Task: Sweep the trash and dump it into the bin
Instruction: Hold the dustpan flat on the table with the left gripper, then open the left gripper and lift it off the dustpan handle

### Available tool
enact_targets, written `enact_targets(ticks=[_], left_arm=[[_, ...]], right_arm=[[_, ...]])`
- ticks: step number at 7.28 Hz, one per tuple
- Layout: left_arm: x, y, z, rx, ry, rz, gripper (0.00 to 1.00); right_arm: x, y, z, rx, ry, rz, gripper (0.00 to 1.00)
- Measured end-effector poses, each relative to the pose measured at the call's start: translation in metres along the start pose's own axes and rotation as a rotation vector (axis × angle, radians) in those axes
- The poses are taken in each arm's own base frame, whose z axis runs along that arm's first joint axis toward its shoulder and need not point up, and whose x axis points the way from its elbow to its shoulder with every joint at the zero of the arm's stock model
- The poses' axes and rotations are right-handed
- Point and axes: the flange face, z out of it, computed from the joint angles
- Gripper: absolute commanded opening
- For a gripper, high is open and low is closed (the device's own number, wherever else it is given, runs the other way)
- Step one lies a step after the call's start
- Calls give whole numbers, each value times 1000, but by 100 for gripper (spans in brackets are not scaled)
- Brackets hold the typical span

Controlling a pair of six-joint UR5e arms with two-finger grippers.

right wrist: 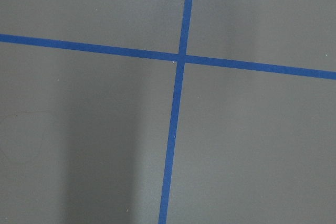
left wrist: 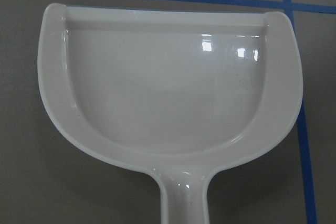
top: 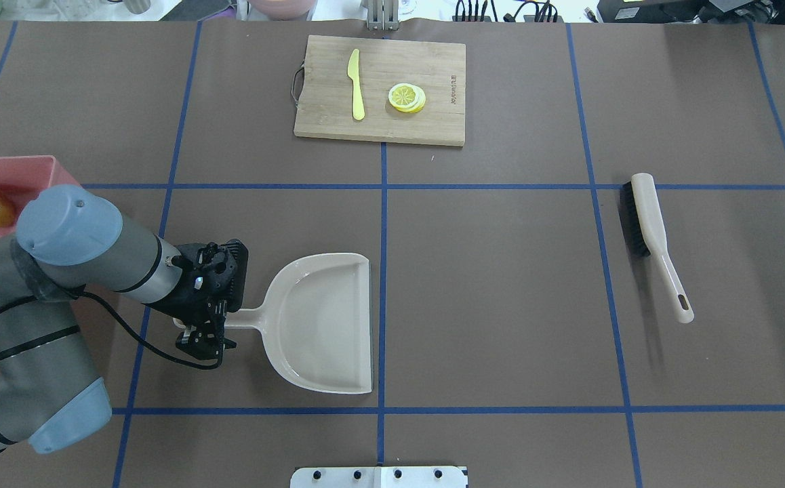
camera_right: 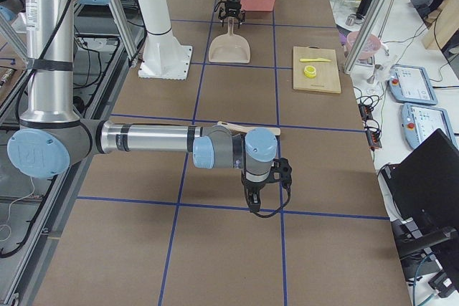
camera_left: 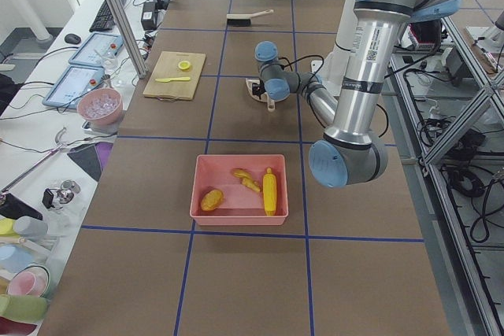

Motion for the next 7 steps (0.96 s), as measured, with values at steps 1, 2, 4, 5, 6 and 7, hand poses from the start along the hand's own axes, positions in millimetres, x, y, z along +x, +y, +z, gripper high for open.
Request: enact_targets(ticks=[1, 2, 4, 5, 6, 7], left_arm=[[-1, -2, -8, 13, -6, 0, 99], [-7, -2, -19, 21, -26, -10, 99], [-33, 5, -47, 32, -91, -121, 99], [-49, 12, -62, 39, -134, -223, 99], [-67, 22, -80, 42, -194, -339, 99], [-87, 36, -100, 32, -261, -466, 99]], right_arm=[[0, 0, 0, 0, 0, -1, 100], [0, 0, 0, 0, 0, -1, 100], [-1, 0, -1, 2, 0, -1, 100], [-2, -1, -2, 4, -1, -3, 100], [-3, -1, -3, 6, -2, -5, 100], [-3, -1, -3, 7, -2, -6, 100]])
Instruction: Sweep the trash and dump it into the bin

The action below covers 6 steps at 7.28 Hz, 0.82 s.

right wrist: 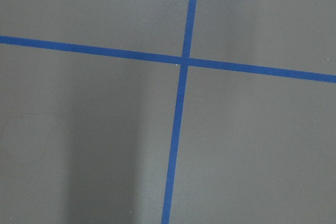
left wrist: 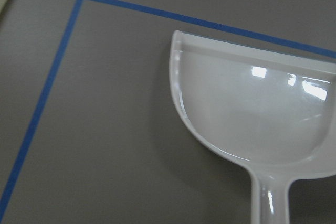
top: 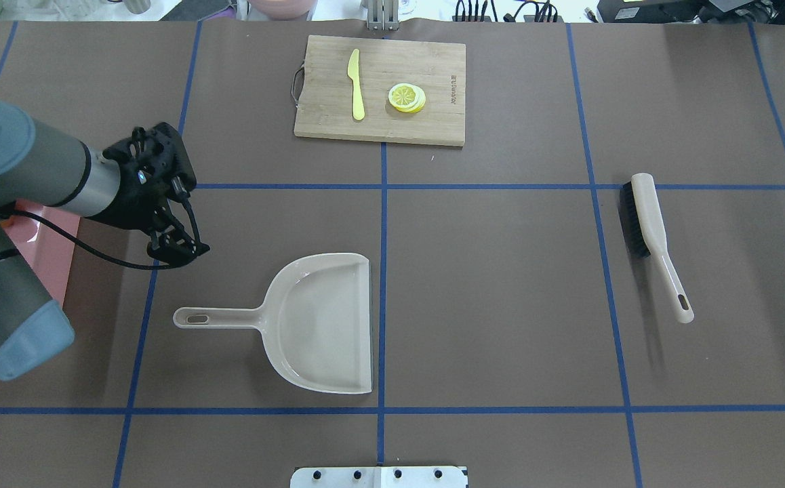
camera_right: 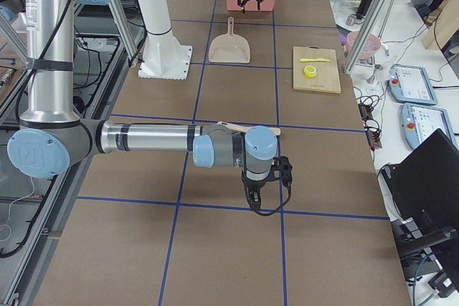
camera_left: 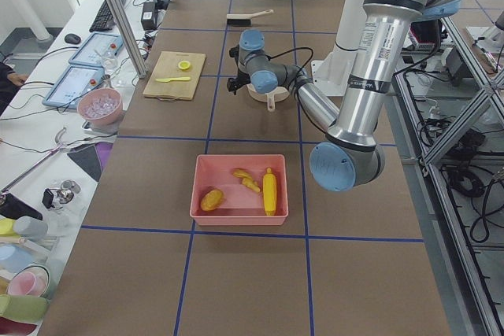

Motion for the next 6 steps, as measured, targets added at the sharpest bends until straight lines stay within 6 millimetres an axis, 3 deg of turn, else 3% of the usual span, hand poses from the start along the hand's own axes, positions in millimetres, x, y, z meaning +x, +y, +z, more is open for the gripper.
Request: enact_targets(ticks=[3, 4, 6], left_arm=[[-82, 23, -36, -48, -259, -365, 99], [-110, 39, -54, -70, -330, -443, 99], [-159, 93, -92, -115, -368, -591, 99]], right_arm=[[0, -1, 0, 1, 3, -2, 100], [0, -1, 0, 0, 4, 0, 100], [0, -1, 0, 0, 4, 1, 100]])
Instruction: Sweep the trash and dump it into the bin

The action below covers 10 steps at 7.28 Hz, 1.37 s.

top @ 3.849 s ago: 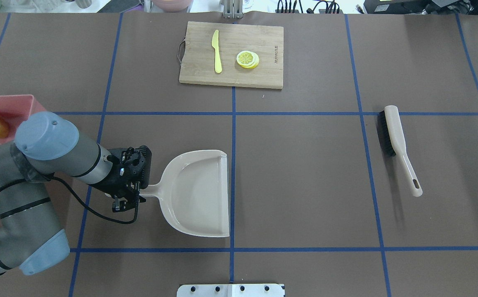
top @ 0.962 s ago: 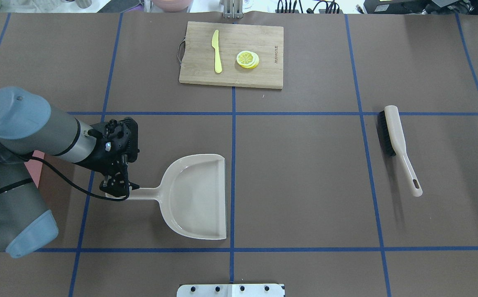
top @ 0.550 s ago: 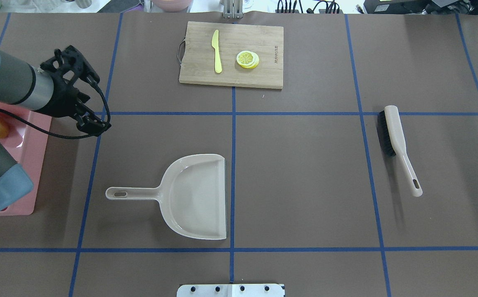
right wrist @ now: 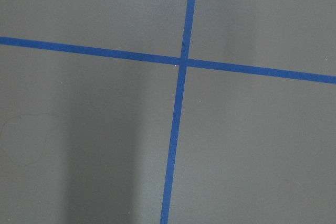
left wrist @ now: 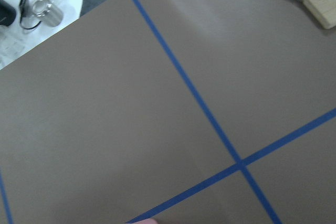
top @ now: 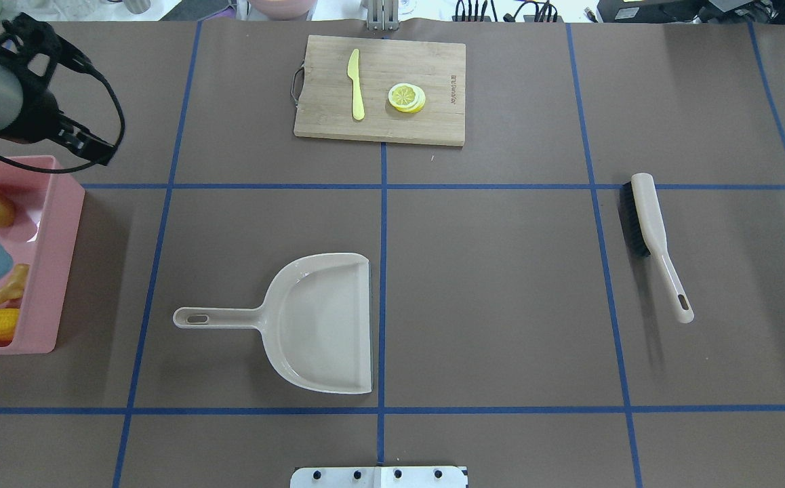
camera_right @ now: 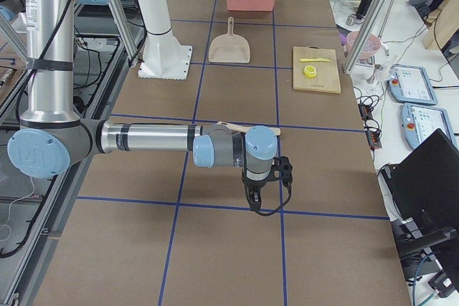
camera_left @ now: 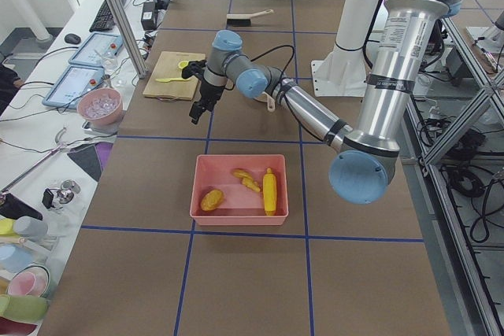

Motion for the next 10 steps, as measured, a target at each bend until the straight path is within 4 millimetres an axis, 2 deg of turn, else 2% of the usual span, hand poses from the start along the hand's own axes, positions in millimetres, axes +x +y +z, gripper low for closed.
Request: enact_targets(ticks=[2, 4, 5, 7, 8, 10], left_arm=[[-72, 33, -2, -112, 101, -160, 99], [-147, 111, 2, -191, 118, -311, 99], [-174, 148, 2, -222, 138, -384, 99], [-209, 197, 0, -251, 167, -501, 99], [-219, 211, 1, -259, 168, -536, 99], [-227, 220, 1, -263, 167, -559, 99]], right_arm=[[0, 0, 0, 0, 0, 0, 100], [0, 0, 0, 0, 0, 0, 100], [1, 0, 1, -1, 0, 1, 100], [1, 0, 1, -3, 0, 3, 100], [1, 0, 1, -3, 0, 3, 100], [1, 0, 1, -2, 0, 3, 100]])
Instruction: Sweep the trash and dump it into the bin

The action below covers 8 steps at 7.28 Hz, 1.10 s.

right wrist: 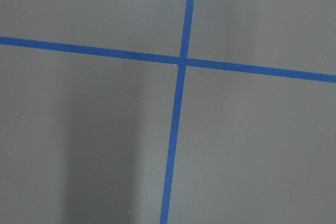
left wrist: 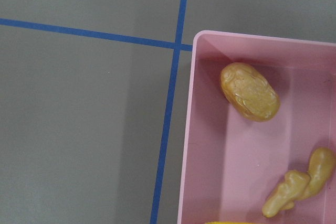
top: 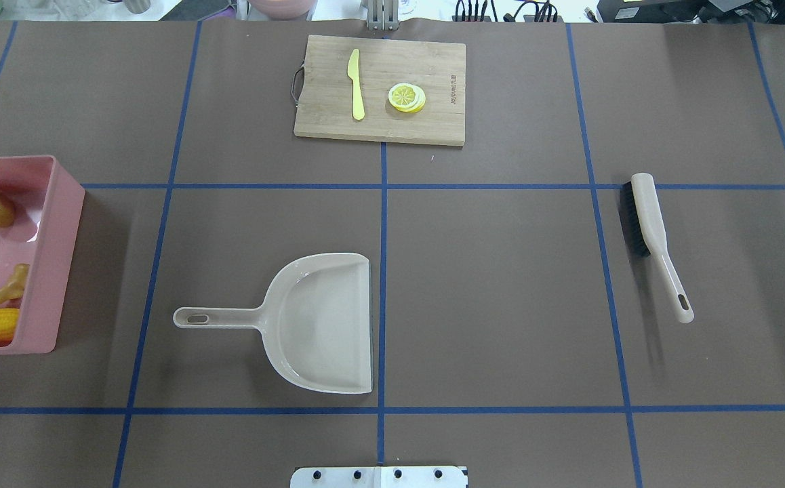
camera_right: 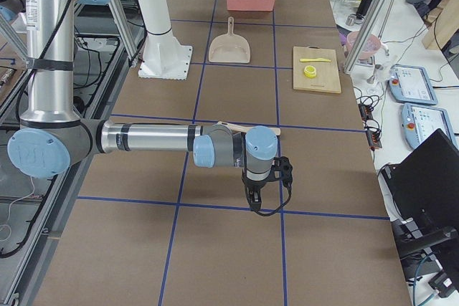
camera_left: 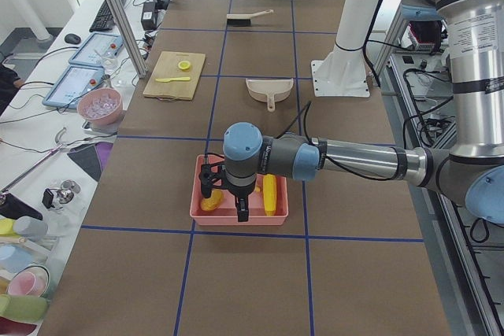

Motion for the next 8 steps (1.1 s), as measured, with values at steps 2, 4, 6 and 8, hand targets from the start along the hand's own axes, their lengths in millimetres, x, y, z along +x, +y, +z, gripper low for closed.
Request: enact_targets(ticks=[2, 4, 6, 8], left_arm=[[-3, 1, -1, 3, 1, -7, 99], [-4, 1, -2, 5, 2, -11, 99], [-4, 1, -3, 6, 2, -11, 99], [-4, 1, -4, 7, 3, -11, 99]], right_arm=[[0, 0, 0, 0, -1, 1, 100], [0, 0, 0, 1, -1, 1, 100], [-1, 0, -1, 2, -1, 0, 100], [-1, 0, -1, 3, -2, -1, 100]])
